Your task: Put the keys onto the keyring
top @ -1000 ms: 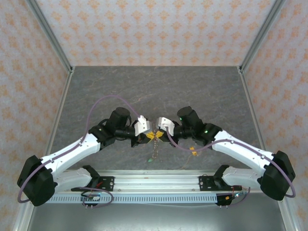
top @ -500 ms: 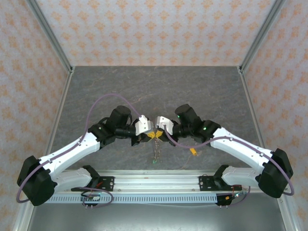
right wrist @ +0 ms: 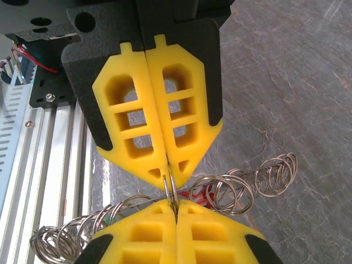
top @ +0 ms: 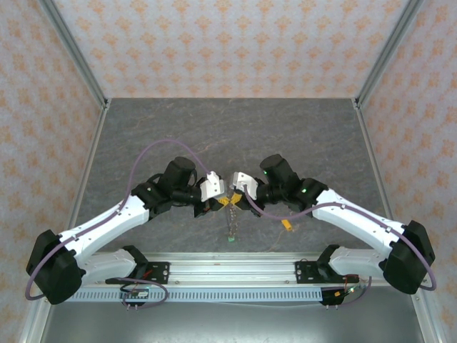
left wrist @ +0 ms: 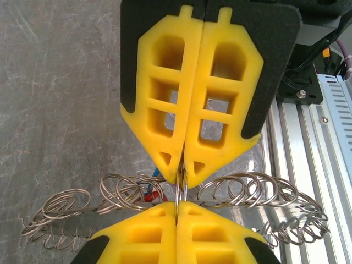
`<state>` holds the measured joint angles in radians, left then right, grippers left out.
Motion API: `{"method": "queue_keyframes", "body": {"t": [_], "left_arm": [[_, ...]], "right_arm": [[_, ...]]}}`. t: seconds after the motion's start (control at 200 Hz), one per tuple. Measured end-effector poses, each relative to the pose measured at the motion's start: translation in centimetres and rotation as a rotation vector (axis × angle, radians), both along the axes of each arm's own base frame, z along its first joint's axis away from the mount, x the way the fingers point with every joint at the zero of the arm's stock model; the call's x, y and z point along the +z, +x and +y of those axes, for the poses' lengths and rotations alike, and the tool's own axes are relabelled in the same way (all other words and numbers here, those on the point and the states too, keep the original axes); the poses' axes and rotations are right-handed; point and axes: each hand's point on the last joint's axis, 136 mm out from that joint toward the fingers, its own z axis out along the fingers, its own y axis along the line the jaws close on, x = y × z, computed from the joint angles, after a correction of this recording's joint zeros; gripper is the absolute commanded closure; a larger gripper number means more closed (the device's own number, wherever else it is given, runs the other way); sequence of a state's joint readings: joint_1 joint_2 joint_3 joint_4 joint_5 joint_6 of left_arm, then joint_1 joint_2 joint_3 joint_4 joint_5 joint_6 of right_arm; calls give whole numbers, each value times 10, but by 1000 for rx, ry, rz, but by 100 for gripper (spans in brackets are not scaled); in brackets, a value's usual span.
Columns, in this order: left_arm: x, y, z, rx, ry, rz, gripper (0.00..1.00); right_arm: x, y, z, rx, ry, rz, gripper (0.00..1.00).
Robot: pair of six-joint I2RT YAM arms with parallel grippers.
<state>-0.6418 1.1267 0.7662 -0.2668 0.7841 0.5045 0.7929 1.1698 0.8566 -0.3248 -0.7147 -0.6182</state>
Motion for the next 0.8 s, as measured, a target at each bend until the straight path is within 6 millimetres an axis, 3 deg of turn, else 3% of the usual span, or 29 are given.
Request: {"method": "queue_keyframes", "body": {"t": [0.205,0.48,0.801], "left_arm": [[0,1,-1,18,-17,9,100],[5,1,-3,31,-82,-1,100],[11,3,-7,34,-117,-6,100]], "right_arm": [[-2,1,0,-17,20,3,89],[-5,3,-1,-23,123,64,87],[4,5,-4,-32,191,86,100]]}}
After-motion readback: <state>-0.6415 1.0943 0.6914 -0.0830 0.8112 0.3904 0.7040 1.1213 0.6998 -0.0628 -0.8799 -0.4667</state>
